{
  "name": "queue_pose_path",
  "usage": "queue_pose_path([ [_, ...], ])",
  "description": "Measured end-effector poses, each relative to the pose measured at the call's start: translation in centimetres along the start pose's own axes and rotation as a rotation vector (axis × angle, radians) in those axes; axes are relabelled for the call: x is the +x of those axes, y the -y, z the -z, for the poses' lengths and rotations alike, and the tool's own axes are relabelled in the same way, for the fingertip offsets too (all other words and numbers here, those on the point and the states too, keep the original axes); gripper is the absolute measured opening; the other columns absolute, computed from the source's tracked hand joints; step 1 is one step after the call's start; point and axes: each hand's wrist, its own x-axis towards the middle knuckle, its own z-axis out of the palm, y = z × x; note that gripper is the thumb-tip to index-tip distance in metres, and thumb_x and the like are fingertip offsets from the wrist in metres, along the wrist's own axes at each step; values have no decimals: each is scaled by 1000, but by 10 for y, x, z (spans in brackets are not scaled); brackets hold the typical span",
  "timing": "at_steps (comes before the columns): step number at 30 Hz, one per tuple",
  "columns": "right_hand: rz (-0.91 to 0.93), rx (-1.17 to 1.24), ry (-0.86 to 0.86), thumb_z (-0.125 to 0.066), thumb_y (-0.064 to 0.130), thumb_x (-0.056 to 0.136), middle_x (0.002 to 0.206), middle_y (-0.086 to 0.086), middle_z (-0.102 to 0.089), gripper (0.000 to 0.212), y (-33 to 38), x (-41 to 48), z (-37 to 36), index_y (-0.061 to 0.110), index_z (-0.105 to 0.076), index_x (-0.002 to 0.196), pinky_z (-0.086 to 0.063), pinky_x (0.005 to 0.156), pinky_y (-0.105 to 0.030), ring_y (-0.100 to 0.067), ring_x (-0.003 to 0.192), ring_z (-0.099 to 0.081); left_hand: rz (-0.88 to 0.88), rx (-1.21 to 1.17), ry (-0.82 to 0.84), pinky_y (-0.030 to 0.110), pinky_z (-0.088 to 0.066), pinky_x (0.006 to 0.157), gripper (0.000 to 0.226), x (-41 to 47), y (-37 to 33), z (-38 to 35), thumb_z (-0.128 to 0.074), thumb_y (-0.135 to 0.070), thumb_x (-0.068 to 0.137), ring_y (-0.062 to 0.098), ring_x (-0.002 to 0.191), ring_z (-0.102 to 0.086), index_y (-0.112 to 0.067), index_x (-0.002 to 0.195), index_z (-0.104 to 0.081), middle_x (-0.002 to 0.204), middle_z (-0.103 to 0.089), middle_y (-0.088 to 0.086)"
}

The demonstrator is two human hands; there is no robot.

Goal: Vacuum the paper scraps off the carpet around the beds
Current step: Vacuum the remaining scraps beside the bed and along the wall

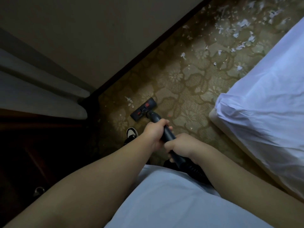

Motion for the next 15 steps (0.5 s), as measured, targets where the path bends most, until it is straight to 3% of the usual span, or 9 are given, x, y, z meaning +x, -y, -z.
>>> queue_pose_path([
  [5, 22, -54, 15, -69, 10, 81, 64, -10, -71, 16, 85, 41, -59, -1, -71, 93, -56, 57, -31, -24, 55, -68, -30, -26, -65, 36, -58, 67, 25, 21, -79, 71, -63, -14, 96, 22, 74, -64, -6, 119, -60, 86, -64, 10],
  [9, 45, -91, 57, -68, 9, 81, 64, -11, -69, 17, 149, 67, -99, -2, -72, 94, -53, 54, -31, -22, 50, -65, -55, -79, -114, 39, -58, 78, 19, 28, -138, 119, -63, -14, 96, 22, 78, -64, -10, 113, -56, 87, -64, 10],
  [13, 51, -153, 111, -71, 13, 77, 67, -10, -73, 24, 195, 90, -128, 3, -71, 99, -58, 65, -37, -25, 60, -71, -75, -145, -149, 43, -58, 90, 24, 34, -175, 161, -65, -14, 95, 22, 84, -66, -9, 117, -57, 91, -65, 10],
  [15, 58, -175, 127, -71, 12, 78, 68, -10, -74, 25, 210, 97, -143, 3, -70, 101, -60, 67, -38, -26, 62, -72, -72, -183, -155, 42, -58, 87, 24, 35, -187, 181, -65, -14, 95, 21, 84, -66, -9, 117, -58, 90, -66, 9],
])
